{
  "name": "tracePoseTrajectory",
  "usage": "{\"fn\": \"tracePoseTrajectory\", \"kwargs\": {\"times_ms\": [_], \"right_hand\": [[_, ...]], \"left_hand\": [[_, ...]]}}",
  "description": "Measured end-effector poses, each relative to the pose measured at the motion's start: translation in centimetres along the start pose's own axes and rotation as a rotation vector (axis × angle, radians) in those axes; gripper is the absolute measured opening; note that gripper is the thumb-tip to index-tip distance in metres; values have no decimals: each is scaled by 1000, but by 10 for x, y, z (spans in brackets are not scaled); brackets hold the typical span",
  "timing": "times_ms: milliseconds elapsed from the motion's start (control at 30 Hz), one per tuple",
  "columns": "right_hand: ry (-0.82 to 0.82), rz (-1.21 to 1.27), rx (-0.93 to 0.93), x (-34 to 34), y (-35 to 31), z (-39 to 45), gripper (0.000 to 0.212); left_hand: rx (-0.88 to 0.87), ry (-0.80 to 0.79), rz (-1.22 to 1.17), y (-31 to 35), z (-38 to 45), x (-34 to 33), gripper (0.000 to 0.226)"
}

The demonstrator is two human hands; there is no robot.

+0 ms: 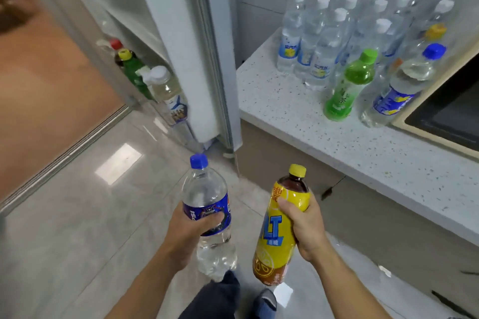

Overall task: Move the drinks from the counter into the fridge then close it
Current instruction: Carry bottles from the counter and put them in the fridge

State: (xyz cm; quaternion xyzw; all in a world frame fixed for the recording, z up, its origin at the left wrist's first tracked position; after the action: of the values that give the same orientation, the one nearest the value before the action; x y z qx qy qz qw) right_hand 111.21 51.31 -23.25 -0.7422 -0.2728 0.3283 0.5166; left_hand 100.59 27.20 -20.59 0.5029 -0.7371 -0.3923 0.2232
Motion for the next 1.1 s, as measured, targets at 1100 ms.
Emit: {"fn": "tracePoseTrajectory", "kwargs": {"times_ms": [1100], "right_hand": [[-637,-327,326,-642,74,22,55]], "left_hand": [[-129,594,-324,80,8,559,96]]}}
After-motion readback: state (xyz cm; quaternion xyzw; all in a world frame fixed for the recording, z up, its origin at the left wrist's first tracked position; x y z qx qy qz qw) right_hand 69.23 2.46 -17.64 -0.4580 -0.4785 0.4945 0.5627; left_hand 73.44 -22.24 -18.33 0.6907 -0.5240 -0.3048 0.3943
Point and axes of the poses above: each hand's wrist, its own z-axis towards the middle knuckle, its own x-axis out of the back of the hand, y = z × x, the point moved 10 cm from there along z, towards the middle knuckle, and after that the axes turned 12 degrees about x, right-handed, at the moved point
